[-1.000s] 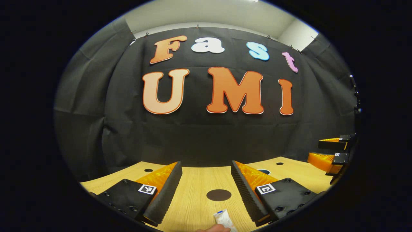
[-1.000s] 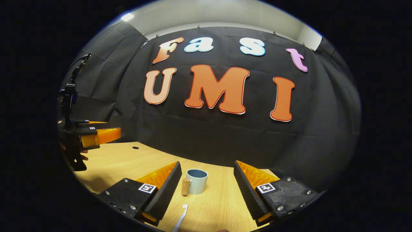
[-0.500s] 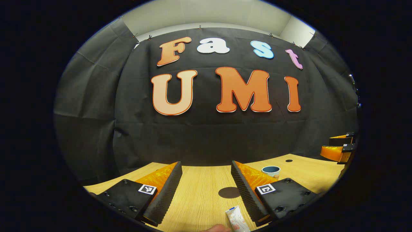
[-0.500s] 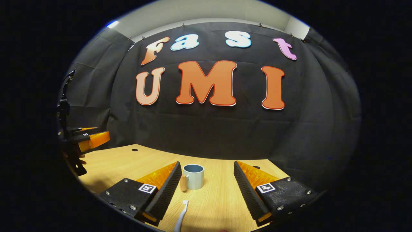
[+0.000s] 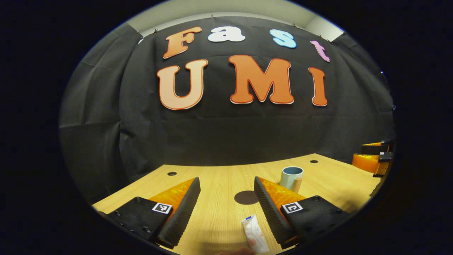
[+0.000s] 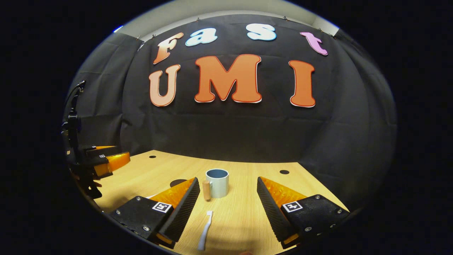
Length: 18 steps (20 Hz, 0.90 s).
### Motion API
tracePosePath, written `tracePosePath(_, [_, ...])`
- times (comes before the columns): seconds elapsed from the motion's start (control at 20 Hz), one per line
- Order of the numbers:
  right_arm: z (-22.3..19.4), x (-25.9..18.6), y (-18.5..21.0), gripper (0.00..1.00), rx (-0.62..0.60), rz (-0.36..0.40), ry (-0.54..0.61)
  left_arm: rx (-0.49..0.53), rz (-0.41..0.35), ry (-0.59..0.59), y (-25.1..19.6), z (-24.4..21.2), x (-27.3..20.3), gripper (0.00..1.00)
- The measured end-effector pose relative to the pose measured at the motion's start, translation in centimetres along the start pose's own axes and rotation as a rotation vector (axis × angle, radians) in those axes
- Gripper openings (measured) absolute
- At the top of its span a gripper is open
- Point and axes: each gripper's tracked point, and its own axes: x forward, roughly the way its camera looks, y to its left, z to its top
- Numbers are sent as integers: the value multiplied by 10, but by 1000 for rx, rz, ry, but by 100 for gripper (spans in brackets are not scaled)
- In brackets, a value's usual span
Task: Put the toothbrush and toothpaste on the desktop into the cup, then pick up the cup and place it on the coaster on the desktop.
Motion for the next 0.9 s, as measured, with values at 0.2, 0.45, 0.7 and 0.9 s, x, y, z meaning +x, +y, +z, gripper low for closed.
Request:
tracePosePath(0.2, [-14, 3, 9, 98, -14, 19, 66, -18, -50, 110, -15, -26, 1, 97])
tracePosePath(0.45, [-51, 8, 24, 96, 10, 67, 212, -46, -86, 313, -30, -73, 4, 96])
tracePosePath(0.7, [-80, 11, 31, 93, 75, 99, 356, -83, -104, 427, -34, -92, 5, 96])
tracePosePath(0.9, [-98, 16, 40, 90, 85, 110, 453, -84, -118, 528, -34, -104, -1, 96])
